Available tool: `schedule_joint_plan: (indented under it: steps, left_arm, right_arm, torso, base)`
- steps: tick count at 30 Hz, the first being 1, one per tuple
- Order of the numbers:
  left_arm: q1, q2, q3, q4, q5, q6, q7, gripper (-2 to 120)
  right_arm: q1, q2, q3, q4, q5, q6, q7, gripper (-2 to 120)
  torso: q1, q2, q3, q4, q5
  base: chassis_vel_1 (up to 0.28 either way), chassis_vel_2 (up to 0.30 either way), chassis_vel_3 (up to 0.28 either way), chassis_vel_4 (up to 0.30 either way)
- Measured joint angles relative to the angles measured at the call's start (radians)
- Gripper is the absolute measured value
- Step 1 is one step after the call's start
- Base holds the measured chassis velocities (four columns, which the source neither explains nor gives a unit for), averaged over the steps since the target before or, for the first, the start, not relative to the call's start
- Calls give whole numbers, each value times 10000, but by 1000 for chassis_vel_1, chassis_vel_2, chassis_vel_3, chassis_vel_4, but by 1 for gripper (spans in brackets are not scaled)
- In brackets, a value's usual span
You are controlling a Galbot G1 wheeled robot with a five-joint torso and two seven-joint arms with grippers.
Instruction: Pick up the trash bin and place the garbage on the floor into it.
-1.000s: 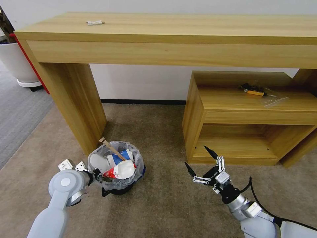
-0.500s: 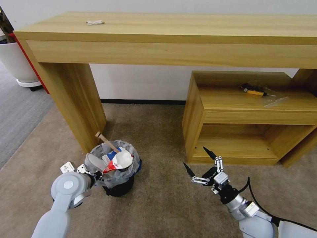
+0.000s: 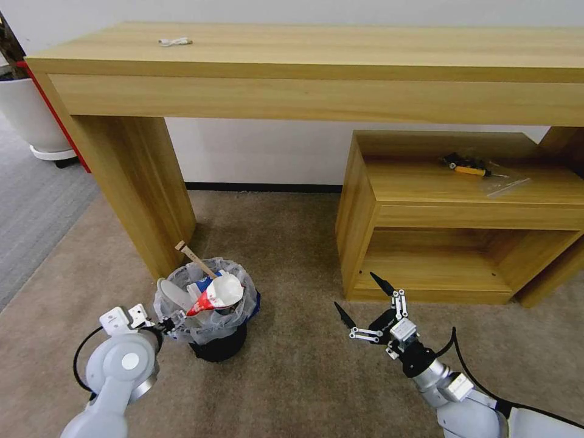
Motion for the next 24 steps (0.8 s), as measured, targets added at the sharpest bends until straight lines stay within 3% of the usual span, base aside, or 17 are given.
schedule_joint_plan:
  steps: [5, 14, 24]
  left_arm:
    - [346, -71, -471, -417, 958, -206, 922, 99]
    - [746, -238, -967, -1222, 2008, -267, 2025, 98]
    - [1264, -1087, -1181, -2277, 3096, -283, 3273, 97]
  right_arm:
    - [205, 169, 246, -1, 305, -85, 30, 100]
    - [59, 541, 1226, -39, 619, -251, 127, 100]
    - [-764, 1591, 3773, -201, 953, -626, 160, 100]
  torso:
    - [0, 0, 0, 2, 0]
    - [0, 0, 0, 0, 0]
    - [0, 0, 0, 3, 1]
  base:
    - [0, 0, 0, 0]
    - [0, 0, 0, 0]
    - [0, 0, 0, 0]
